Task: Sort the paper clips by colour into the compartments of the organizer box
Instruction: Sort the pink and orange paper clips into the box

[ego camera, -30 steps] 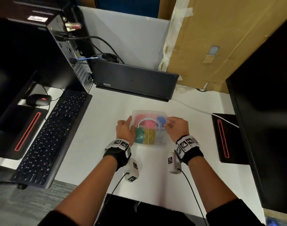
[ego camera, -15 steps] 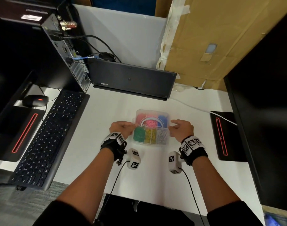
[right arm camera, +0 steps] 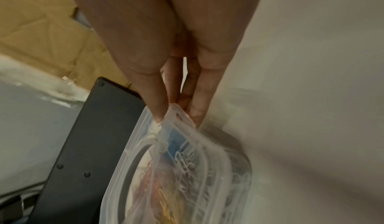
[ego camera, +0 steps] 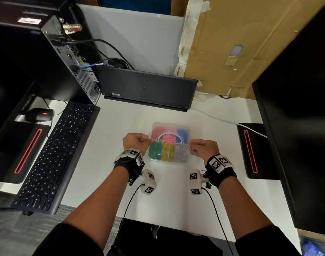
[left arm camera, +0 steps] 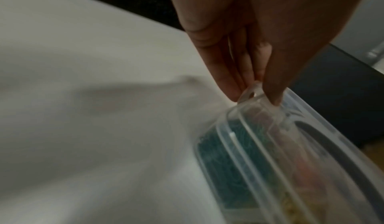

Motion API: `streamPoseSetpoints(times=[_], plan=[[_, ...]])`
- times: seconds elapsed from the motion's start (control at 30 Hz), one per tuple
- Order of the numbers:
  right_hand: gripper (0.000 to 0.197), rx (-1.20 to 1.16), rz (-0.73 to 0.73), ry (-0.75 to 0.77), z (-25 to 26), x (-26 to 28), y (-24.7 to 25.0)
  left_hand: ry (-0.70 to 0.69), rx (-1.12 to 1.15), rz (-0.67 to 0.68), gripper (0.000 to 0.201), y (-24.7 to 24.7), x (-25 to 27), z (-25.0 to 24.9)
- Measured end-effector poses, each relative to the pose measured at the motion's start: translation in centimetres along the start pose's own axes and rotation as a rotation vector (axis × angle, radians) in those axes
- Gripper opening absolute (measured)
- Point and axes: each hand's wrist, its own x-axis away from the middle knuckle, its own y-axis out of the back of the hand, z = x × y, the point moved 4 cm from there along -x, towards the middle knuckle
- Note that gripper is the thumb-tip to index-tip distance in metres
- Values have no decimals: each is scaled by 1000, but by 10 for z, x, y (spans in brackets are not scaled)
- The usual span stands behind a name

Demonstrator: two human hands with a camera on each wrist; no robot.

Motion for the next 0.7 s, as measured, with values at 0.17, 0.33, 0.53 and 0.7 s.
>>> streamPoseSetpoints(times=[0.17, 0.33, 0.53, 0.7], plan=[[20, -126, 77, -58, -7, 9, 2, 213, 275, 156, 26, -3, -2, 18], [6, 73, 45, 27, -2, 7, 1, 231, 269, 214, 27, 2, -2, 19], [10, 316, -55, 162, 10, 9, -1, 90, 22, 40, 27, 4, 5, 8], [5, 384, -172, 272, 5, 14, -7, 19, -48, -38, 30, 1, 11, 1]])
